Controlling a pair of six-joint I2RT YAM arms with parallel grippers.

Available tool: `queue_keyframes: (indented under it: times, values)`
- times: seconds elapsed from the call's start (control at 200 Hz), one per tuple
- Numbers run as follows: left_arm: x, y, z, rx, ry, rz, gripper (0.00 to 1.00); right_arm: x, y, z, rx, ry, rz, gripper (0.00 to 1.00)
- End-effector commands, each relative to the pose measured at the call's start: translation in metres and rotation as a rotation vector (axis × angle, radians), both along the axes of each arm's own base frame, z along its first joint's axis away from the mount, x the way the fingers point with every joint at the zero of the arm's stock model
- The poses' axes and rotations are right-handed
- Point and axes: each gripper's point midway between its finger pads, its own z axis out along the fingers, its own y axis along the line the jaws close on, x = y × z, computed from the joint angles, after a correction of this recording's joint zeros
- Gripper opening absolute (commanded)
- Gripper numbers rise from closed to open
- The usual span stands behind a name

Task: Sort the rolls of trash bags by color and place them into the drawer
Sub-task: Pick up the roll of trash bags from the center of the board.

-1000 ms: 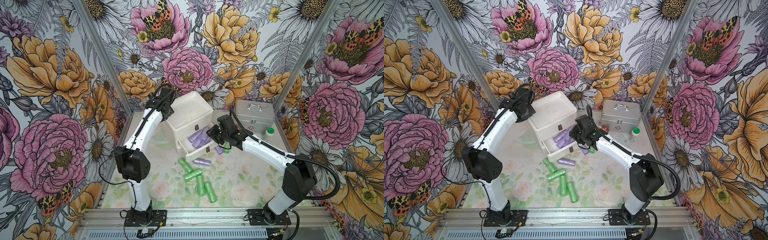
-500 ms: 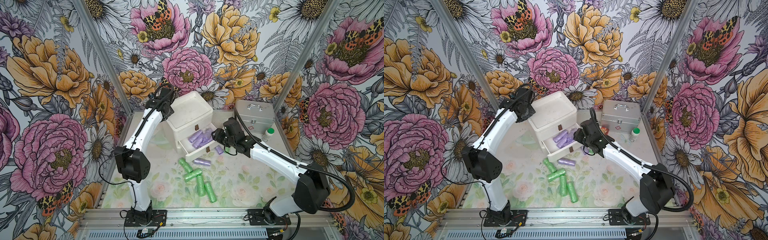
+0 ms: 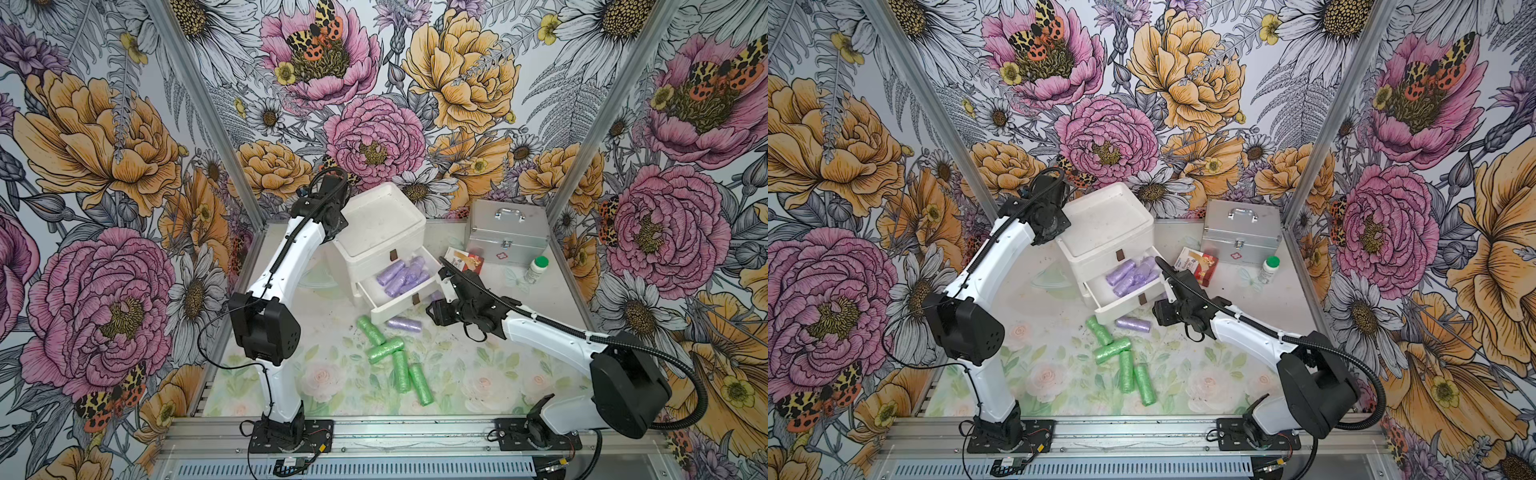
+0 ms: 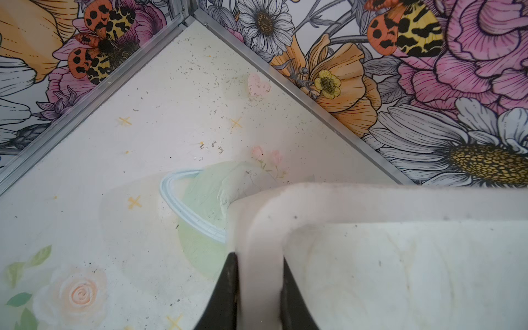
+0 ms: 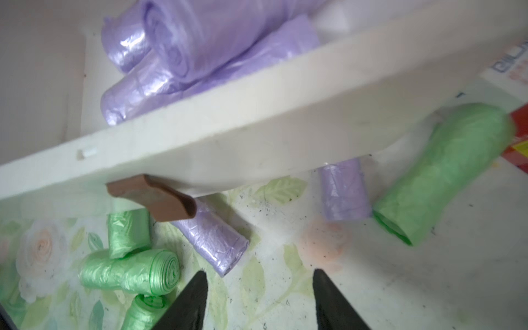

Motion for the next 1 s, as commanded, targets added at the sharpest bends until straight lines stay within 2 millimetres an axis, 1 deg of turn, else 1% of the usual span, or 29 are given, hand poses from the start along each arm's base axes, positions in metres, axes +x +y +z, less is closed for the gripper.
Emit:
queue_keyframes:
  times: [0.0, 0.085, 0.165, 0.255, 0.505, 0.661, 0.721, 0.801, 0.991]
  values:
    - [-0.027, -0.067, -0.083, -0.31, 0.29, -0.084, 0.0, 0.003, 0.031, 0.006, 0.051, -0.14, 0.178, 0.61]
    - [-0.028, -0.062, -0.08, -0.309, 0.285, -0.079, 0.0, 0.004, 0.042, 0.0, 0.092, -0.163, 0.214, 0.61]
    - [-0.03, -0.06, -0.079, -0.31, 0.285, -0.077, 0.0, 0.004, 0.049, -0.008, 0.11, -0.18, 0.224, 0.61]
    - [-0.032, -0.056, -0.08, -0.306, 0.289, -0.069, 0.0, 0.005, 0.057, -0.012, 0.127, -0.211, 0.238, 0.61]
    - [-0.032, -0.056, -0.083, -0.306, 0.295, -0.071, 0.0, 0.007, 0.069, -0.037, 0.105, -0.23, 0.266, 0.61]
    - [-0.033, -0.055, -0.083, -0.306, 0.297, -0.071, 0.0, 0.002, 0.077, -0.057, 0.081, -0.204, 0.296, 0.6]
    - [-0.033, -0.053, -0.082, -0.305, 0.295, -0.069, 0.0, -0.003, 0.076, -0.063, 0.068, -0.196, 0.303, 0.6]
    - [-0.034, -0.051, -0.082, -0.302, 0.296, -0.065, 0.0, -0.007, 0.072, -0.065, 0.057, -0.205, 0.291, 0.6]
    - [-0.033, -0.049, -0.084, -0.302, 0.298, -0.058, 0.0, -0.013, 0.061, -0.054, 0.067, -0.228, 0.259, 0.6]
